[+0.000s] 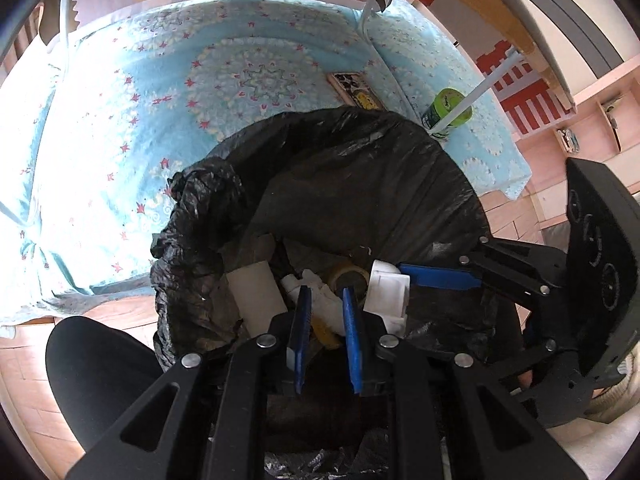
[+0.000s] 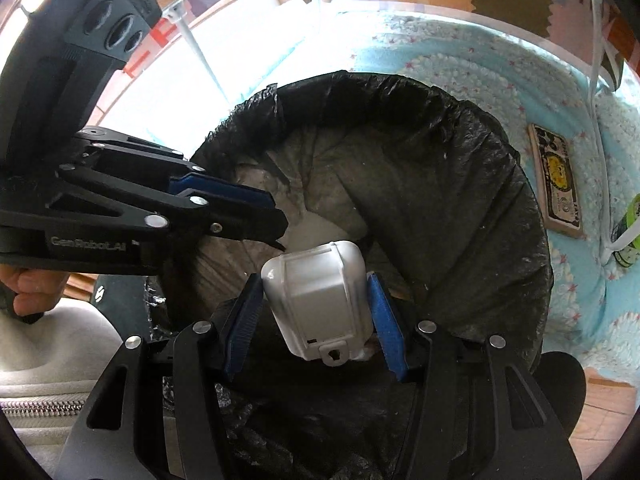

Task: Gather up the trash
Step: 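Lower the held tube and white box into the black trash bag, then open both grippers to drop the tube and white box into the bin, then raise both open grippers from the bin toward the pill blister on the mat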

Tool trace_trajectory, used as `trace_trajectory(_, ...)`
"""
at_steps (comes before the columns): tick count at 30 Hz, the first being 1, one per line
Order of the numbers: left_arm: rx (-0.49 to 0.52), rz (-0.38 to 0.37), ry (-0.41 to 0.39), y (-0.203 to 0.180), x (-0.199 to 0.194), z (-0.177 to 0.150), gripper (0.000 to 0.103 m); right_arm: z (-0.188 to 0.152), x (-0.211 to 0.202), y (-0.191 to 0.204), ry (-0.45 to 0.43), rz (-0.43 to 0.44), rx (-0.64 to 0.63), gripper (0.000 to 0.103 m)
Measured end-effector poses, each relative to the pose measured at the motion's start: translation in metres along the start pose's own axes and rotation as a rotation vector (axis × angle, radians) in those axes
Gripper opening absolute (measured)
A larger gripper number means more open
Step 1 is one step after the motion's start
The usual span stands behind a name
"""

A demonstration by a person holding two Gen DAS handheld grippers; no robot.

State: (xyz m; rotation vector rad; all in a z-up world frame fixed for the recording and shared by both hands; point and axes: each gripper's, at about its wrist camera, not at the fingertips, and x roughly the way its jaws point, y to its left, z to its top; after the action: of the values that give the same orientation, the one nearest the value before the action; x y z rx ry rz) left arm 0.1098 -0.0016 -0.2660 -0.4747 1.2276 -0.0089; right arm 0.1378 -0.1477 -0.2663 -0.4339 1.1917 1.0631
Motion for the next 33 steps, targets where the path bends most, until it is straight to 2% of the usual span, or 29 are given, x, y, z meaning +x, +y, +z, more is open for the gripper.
trace_trajectory(8, -0.027, 0.006, 0.026, -0.002, -0.003, -0.001, 0.017, 0.003, -0.009, -0.002, -0.028, -0.001, 0.012, 0.054)
trace_trajectory(16, -0.003, 0.008, -0.028, -0.011, -0.028, -0.004, 0.017, 0.005, -0.028, -0.001, -0.077, -0.02, 0.007, 0.054)
trace_trajectory(17, 0.011, 0.003, -0.041, -0.013, -0.032, -0.005, 0.019, 0.006, -0.032, 0.0, -0.084, -0.026, 0.002, 0.054)
trace_trajectory(19, 0.042, 0.012, -0.062, -0.018, -0.039, -0.007, 0.038, 0.007, -0.037, 0.001, -0.097, -0.037, -0.003, 0.054)
trace_trajectory(20, 0.058, 0.018, -0.083, -0.021, -0.045, -0.008, 0.052, 0.006, -0.041, 0.002, -0.104, -0.041, -0.006, 0.054)
trace_trajectory(25, 0.102, 0.028, -0.132, -0.03, -0.065, -0.008, 0.053, 0.011, -0.061, 0.003, -0.145, -0.07, -0.008, 0.054)
trace_trajectory(33, 0.179, 0.027, -0.235, -0.05, -0.113, 0.003, 0.053, 0.027, -0.11, 0.005, -0.259, -0.102, -0.029, 0.054)
